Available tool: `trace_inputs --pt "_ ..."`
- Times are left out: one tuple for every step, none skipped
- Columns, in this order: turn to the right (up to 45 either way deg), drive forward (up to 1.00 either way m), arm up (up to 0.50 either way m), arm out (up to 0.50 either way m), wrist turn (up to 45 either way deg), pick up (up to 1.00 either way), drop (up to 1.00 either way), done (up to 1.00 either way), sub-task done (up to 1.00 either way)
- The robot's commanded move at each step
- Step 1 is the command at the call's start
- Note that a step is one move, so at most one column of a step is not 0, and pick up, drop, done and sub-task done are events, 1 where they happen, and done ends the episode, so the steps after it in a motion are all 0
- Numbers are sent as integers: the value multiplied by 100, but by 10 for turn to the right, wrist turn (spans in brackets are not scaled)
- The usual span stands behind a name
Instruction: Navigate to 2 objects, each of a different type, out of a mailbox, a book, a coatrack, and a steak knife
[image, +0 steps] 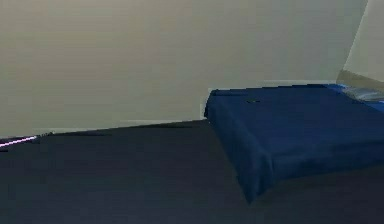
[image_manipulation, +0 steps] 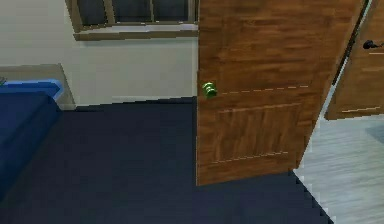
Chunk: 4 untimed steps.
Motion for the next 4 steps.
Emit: trace_inputs --pt "-450 0 0 0 0 0 0 0 0" --pt "0 90 0 0 0 0 0 0 0" --pt "-120 0 0 0 0 0 0 0 0" --pt "0 40 0 0 0 0 0 0 0"
